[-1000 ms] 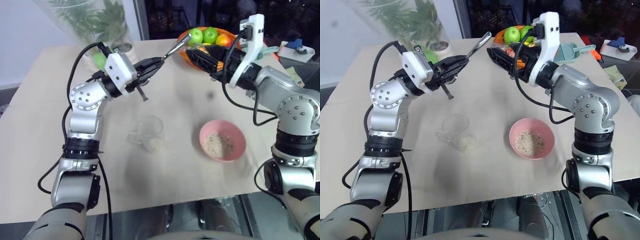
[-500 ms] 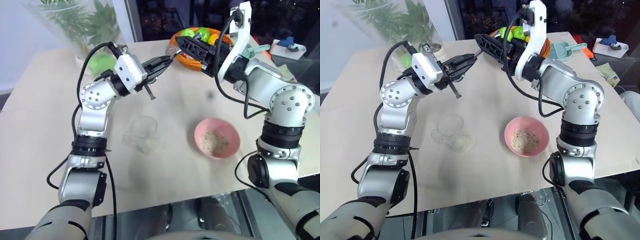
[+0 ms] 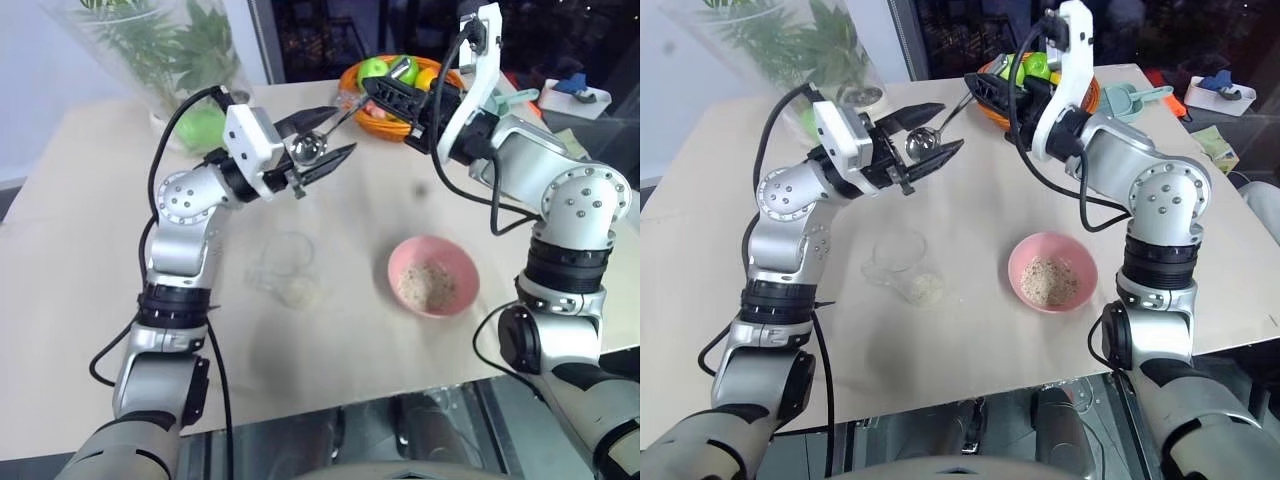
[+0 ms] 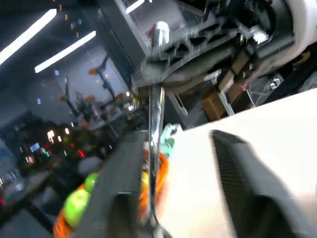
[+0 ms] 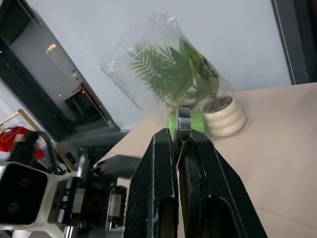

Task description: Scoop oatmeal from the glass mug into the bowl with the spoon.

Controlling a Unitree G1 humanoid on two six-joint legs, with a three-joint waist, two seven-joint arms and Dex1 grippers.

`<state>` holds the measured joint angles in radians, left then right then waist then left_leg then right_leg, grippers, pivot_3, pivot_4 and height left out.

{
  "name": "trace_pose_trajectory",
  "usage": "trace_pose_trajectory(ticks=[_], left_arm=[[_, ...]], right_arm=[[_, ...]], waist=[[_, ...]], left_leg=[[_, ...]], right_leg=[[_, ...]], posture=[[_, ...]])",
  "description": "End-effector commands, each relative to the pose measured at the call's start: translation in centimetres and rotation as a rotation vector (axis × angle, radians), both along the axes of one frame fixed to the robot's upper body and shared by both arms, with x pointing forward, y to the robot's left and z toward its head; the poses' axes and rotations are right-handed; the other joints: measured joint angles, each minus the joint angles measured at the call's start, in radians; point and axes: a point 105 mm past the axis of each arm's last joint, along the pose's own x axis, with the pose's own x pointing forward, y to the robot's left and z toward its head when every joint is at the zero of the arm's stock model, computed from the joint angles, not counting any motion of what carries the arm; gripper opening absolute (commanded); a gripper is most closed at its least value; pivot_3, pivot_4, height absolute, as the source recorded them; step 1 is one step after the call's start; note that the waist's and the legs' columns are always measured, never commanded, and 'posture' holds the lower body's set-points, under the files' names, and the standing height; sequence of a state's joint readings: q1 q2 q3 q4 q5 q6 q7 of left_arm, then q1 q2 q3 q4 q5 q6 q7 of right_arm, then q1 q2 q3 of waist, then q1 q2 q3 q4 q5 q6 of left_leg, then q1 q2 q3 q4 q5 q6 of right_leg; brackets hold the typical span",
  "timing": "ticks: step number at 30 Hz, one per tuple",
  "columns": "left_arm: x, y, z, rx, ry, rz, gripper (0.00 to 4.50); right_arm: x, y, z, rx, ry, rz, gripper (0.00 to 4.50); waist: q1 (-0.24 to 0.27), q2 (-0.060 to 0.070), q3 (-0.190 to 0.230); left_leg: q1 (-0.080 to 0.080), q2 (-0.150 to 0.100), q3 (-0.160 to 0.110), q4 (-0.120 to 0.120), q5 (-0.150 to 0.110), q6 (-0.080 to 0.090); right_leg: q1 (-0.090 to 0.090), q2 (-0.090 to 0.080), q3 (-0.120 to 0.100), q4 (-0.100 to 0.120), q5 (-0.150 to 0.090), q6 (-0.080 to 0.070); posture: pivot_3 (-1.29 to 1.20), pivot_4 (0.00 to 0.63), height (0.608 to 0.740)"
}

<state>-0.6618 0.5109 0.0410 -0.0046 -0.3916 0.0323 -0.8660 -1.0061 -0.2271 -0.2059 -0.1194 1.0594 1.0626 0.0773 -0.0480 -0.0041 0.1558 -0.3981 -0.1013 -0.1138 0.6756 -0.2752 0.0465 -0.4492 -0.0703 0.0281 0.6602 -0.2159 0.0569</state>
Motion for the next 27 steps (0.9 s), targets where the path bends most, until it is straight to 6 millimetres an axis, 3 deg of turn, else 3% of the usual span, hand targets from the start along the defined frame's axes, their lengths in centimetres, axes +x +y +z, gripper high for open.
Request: trace_pose_trajectory(ticks=[1, 4, 8, 11, 13, 22, 27], left_arm=[[-2.0, 3.9, 1.6, -0.174, 0.118, 0.051, 2.90], [-4.2, 6.3, 0.4, -0.273, 0.229, 0.102, 2.90], [-7.9, 9.7, -4.6, -0.351, 0.404, 0.264, 2.90], [-9.7, 12.3, -7.2, -0.367, 0.497, 0.360, 2.90], [-10.6, 13.0, -8.4, -0.343, 0.540, 0.382, 2.90], [-10.7, 10.7, -13.3, -0.207, 0.583, 0.422, 2.90], [-9.7, 9.7, -14.5, -0.180, 0.557, 0.444, 2.90]], right_arm=[[0.5, -2.1, 1.3, 0.019, -0.045, -0.095, 0.00], [1.3, -3.8, 0.7, 0.015, -0.024, -0.164, 0.00], [2.2, -5.5, -0.2, 0.027, 0.007, -0.241, 0.00], [2.5, -5.8, -0.5, 0.045, 0.024, -0.256, 0.00], [2.7, -5.8, -0.7, 0.054, 0.033, -0.257, 0.00], [2.5, -5.4, -0.5, 0.061, 0.020, -0.247, 0.00], [2.1, -5.7, -0.3, 0.061, 0.008, -0.257, 0.00]], waist=[[-0.007, 0.000, 0.000], [-0.012, 0.000, 0.000], [-0.016, 0.001, 0.000], [-0.001, 0.000, 0.000], [0.008, 0.001, 0.000], [0.033, 0.001, 0.000], [0.033, 0.001, 0.000]], left_leg=[[0.000, 0.000, 0.000, 0.000, 0.000, 0.000], [0.000, 0.000, 0.000, 0.000, 0.000, 0.000], [0.001, 0.000, 0.002, -0.001, 0.000, 0.000], [0.003, 0.001, 0.004, -0.003, 0.000, 0.000], [0.004, 0.001, 0.004, -0.004, 0.000, -0.001], [0.007, 0.001, 0.005, -0.005, 0.000, -0.001], [0.006, 0.001, 0.005, -0.006, 0.000, -0.001]], right_leg=[[0.000, 0.000, 0.000, 0.000, 0.000, 0.000], [-0.001, 0.000, 0.000, 0.000, 0.000, 0.000], [0.000, 0.000, 0.002, -0.001, 0.000, 0.000], [0.000, 0.001, 0.003, 0.000, 0.000, 0.000], [0.000, 0.001, 0.003, 0.000, 0.001, -0.002], [0.003, 0.000, 0.003, -0.002, 0.001, -0.002], [0.002, 0.000, 0.004, -0.002, 0.001, -0.002]], posture=[[0.00, 0.150, 0.740], [0.00, 0.150, 0.740], [0.00, 0.150, 0.740], [0.00, 0.150, 0.740], [0.00, 0.150, 0.740], [0.00, 0.150, 0.740], [0.00, 0.150, 0.740]])
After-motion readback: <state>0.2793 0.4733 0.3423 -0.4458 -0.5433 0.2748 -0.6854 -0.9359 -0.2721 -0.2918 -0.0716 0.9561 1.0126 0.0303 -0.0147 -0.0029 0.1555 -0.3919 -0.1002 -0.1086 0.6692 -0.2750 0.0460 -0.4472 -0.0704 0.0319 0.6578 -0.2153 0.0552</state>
